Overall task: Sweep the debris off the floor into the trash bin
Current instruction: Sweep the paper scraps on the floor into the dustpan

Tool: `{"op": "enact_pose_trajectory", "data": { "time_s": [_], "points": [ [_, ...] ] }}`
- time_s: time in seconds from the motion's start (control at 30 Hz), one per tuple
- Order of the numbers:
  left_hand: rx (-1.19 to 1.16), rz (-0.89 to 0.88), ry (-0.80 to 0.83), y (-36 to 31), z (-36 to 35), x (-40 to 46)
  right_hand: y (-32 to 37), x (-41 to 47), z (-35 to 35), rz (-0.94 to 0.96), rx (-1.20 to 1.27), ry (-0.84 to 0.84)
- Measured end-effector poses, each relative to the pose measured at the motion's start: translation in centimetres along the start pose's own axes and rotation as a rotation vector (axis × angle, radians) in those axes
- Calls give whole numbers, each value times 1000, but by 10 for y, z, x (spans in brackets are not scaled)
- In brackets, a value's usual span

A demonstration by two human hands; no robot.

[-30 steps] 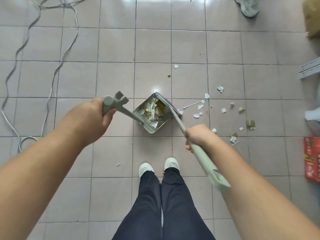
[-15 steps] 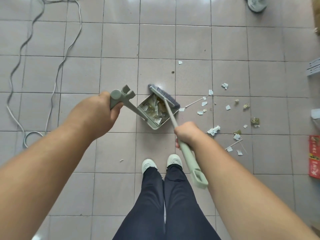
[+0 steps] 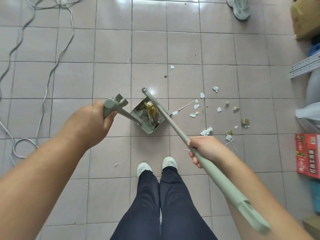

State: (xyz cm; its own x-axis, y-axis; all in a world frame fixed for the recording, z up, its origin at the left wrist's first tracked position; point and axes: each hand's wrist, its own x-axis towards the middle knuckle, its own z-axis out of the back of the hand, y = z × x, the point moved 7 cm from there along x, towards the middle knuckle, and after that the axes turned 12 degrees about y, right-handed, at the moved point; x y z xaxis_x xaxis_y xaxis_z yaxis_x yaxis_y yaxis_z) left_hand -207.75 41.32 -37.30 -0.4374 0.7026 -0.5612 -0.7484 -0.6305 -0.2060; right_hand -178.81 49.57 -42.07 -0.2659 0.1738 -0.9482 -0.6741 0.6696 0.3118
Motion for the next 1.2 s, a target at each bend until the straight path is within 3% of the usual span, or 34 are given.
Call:
{"op": "enact_pose_trajectory", "data": {
  "time_s": [0.27,0.53,0.8,1.07,1.2],
  "points": [
    [21,-72,38,-8,-3,-17,-5,-5,68,48,43,-197],
    [80,-124,61,-36,-13,-7,-2,61,104,4,136,-343],
    [97,-166,96,-71,-20,1,20,98,94,-93,192,-283],
    [118,-199,109,-90,-26,0,-1,92,81,-103,146,-265],
    [137,-201,88,-94,-26,1,-24,67,50,-112,148,-144]
  ]
}}
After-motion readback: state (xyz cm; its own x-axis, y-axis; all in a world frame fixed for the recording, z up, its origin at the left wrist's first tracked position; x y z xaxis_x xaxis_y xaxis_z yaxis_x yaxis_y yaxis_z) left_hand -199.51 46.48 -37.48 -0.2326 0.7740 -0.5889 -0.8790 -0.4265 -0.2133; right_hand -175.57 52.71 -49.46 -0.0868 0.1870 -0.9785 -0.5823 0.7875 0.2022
